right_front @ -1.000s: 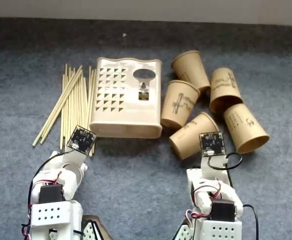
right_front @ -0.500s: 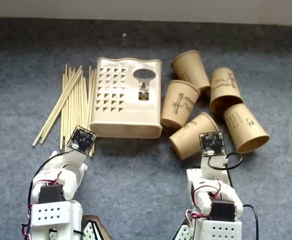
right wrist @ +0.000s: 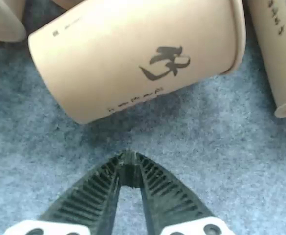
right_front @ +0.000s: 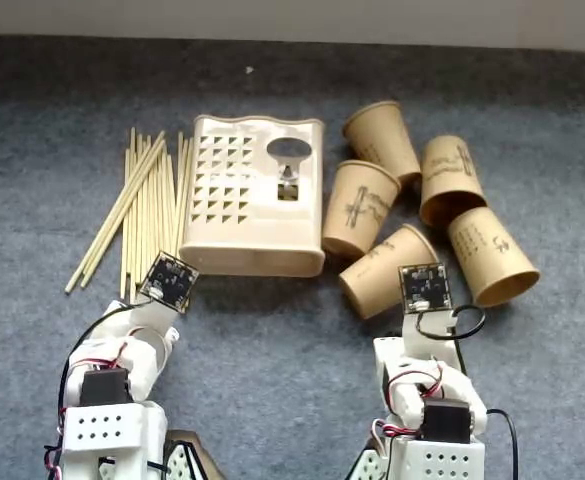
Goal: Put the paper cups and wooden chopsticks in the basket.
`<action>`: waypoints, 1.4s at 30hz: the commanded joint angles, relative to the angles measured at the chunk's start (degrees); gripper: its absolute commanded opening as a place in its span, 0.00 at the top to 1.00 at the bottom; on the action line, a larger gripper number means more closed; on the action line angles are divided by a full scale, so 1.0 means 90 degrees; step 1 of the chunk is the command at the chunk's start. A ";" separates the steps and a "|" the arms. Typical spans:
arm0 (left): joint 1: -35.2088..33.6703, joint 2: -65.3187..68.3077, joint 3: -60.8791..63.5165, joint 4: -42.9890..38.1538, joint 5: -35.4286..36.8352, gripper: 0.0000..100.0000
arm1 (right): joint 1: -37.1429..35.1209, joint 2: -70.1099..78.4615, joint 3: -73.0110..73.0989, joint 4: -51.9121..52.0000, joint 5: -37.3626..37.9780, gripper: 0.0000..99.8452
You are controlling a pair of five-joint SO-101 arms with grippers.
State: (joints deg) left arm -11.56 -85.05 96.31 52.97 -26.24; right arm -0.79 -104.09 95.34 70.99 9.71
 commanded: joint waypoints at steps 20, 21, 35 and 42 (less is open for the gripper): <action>-0.0669 0.0015 -0.0151 -0.0127 -0.0068 0.92 | 0.1167 -0.0063 0.0952 -0.1070 0.3409 0.99; -0.0845 0.0015 -0.0317 -0.0127 -0.0049 0.92 | 0.1275 -0.0073 0.0952 -0.1158 0.3956 0.99; -0.1294 0.0073 -0.2994 0.0274 0.0254 0.92 | 0.1324 -0.0005 -0.2134 -0.1382 0.2266 0.99; -0.1275 0.0093 -0.4840 0.1739 0.0254 0.92 | 0.1304 0.0825 -0.4147 -0.0317 0.2237 0.99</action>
State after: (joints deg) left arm -22.64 -84.62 60.44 65.10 -24.66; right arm 10.55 -101.89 66.77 65.45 30.64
